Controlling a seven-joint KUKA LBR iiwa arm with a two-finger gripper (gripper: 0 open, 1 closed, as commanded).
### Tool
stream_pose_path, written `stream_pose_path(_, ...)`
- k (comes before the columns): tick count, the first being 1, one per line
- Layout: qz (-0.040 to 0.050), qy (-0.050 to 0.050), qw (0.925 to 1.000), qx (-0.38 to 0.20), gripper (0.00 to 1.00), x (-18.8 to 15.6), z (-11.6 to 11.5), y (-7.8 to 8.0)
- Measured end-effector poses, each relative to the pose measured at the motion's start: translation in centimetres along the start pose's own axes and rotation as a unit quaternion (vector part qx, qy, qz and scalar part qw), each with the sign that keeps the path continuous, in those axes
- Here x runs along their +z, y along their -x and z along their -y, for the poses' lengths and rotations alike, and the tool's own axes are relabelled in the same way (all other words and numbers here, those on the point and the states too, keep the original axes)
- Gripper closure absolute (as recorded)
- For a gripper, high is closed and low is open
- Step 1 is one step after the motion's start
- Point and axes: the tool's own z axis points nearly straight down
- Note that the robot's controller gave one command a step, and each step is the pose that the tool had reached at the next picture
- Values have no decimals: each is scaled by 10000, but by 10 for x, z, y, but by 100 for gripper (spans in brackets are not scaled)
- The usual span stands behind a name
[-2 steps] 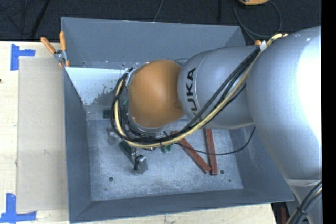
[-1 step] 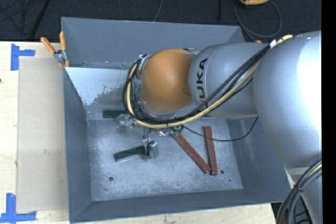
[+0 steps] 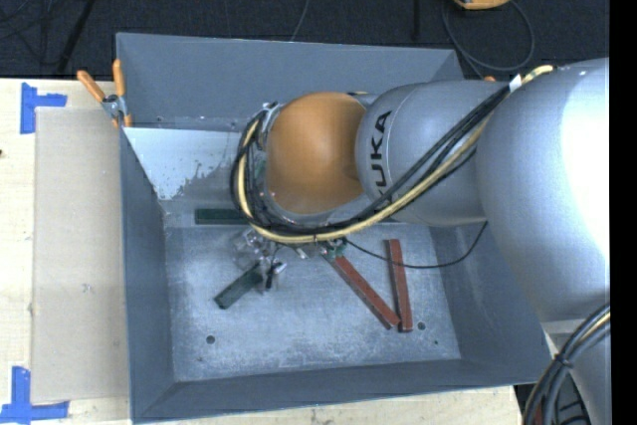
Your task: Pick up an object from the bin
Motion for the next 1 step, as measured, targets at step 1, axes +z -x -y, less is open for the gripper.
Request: stream_pose_path(1,47,-25,10000,-65,100,-182,-8,13)
